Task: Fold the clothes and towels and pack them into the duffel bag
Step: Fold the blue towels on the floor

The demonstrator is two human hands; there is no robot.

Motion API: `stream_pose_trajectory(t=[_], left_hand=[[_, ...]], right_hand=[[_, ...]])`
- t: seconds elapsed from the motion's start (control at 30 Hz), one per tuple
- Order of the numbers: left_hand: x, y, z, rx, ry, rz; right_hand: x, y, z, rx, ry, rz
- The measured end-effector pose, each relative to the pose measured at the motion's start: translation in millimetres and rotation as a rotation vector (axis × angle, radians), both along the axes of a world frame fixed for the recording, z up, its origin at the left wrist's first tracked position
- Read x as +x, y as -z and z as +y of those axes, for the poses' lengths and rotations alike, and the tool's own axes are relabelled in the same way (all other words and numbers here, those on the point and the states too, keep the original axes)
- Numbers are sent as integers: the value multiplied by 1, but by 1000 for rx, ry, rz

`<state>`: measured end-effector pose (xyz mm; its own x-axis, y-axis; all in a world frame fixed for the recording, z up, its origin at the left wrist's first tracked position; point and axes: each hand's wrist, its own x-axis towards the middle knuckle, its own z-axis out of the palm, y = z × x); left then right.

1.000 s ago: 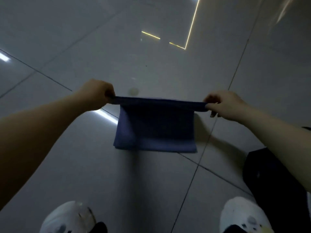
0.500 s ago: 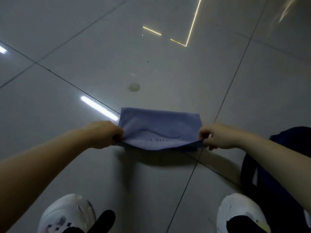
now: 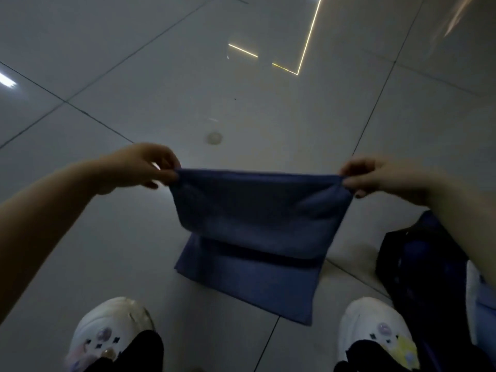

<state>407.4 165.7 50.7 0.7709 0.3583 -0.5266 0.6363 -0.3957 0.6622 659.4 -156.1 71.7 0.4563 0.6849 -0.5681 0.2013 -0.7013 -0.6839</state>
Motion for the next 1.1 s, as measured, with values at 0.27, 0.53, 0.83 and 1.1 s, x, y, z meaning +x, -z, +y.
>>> stream_pose_trajectory(t=[0.27, 0.53, 0.83, 1.1], left_hand=[[58, -8, -3, 330, -206, -399], [30, 79, -20, 585, 19, -157], [-6, 132, -37, 580, 179, -62], [-20, 111, -36, 503, -123, -252]], right_hand=[[22, 5, 26, 188, 165, -365], [-6, 90, 13, -166, -94, -623], [-36, 132, 4, -233, -314, -615], [-47, 115, -11, 140, -172, -702]])
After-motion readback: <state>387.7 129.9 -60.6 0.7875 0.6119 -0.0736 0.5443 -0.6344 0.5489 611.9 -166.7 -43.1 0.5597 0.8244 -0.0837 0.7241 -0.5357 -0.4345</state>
